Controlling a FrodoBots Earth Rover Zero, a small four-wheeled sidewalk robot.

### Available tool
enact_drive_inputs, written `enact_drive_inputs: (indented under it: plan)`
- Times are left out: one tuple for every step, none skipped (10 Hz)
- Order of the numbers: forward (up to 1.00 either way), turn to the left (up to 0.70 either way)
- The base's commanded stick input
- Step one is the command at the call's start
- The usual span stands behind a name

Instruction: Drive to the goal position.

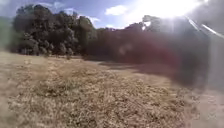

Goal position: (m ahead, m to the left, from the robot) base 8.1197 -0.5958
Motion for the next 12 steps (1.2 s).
enact_drive_inputs:
  plan:
    - [0.7, 0.0]
    - [0.7, 0.0]
    - [0.7, 0.0]
    - [0.7, 0.0]
    - [0.7, 0.0]
    - [0.7, 0.0]
    - [0.7, 0.16]
    - [0.7, 0.32]
    - [0.7, 0.26]
    - [0.7, 0.15]
    - [0.7, 0.04]
    - [0.7, 0.0]
